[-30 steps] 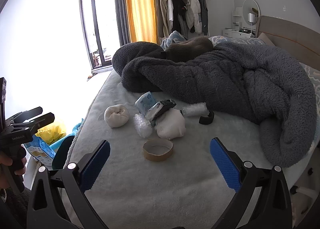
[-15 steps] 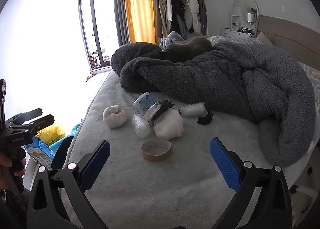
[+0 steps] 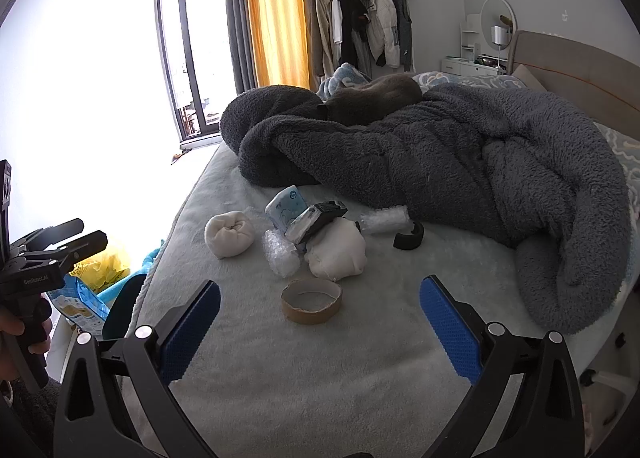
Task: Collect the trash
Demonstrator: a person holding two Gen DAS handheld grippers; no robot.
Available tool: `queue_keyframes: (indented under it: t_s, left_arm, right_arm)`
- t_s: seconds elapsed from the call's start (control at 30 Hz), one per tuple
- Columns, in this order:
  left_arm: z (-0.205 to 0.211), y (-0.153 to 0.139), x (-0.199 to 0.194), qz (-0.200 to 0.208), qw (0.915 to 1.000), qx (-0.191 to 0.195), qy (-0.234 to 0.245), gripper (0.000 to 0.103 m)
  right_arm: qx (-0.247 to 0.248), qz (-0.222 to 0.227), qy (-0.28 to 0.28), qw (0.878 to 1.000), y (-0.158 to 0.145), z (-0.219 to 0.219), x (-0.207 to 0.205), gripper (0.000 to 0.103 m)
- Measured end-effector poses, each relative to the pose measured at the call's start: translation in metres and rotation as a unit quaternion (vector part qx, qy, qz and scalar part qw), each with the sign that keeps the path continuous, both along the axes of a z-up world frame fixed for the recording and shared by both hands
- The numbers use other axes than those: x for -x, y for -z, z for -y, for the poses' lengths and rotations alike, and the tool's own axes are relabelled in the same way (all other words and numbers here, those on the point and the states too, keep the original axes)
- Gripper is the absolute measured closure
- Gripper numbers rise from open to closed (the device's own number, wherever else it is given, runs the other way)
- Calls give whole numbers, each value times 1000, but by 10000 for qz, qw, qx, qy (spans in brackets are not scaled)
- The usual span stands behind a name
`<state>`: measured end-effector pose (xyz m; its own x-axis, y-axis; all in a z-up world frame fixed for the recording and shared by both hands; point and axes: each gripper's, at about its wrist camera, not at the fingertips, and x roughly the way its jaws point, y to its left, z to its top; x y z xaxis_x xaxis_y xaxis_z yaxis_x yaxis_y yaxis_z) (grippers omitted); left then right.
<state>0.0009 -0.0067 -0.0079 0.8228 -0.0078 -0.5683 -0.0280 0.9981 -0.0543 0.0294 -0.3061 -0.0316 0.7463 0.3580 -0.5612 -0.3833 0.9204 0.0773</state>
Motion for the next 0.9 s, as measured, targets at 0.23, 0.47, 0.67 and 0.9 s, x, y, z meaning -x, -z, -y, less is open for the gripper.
queue_keyframes:
  t_s: [0.23,0.47,0.67,0.9]
  left_arm:
    - [-1,0,0,-18,10000,22,-12,3]
    - [1,1,1,2,10000,-9,18,3]
    - [7,3,5,14,10000,4,19,3]
    - [9,-8,8,161,9994,-315,34,3]
  right_arm:
    - [11,-10,-22,10000,-1,-1,0,2]
    - [18,-1,-31,10000,-1,-3,1,2]
    - [11,-15,-55,10000,0,-7,0,2]
    - [89,-75,-38,9999,10,-16,-3,2]
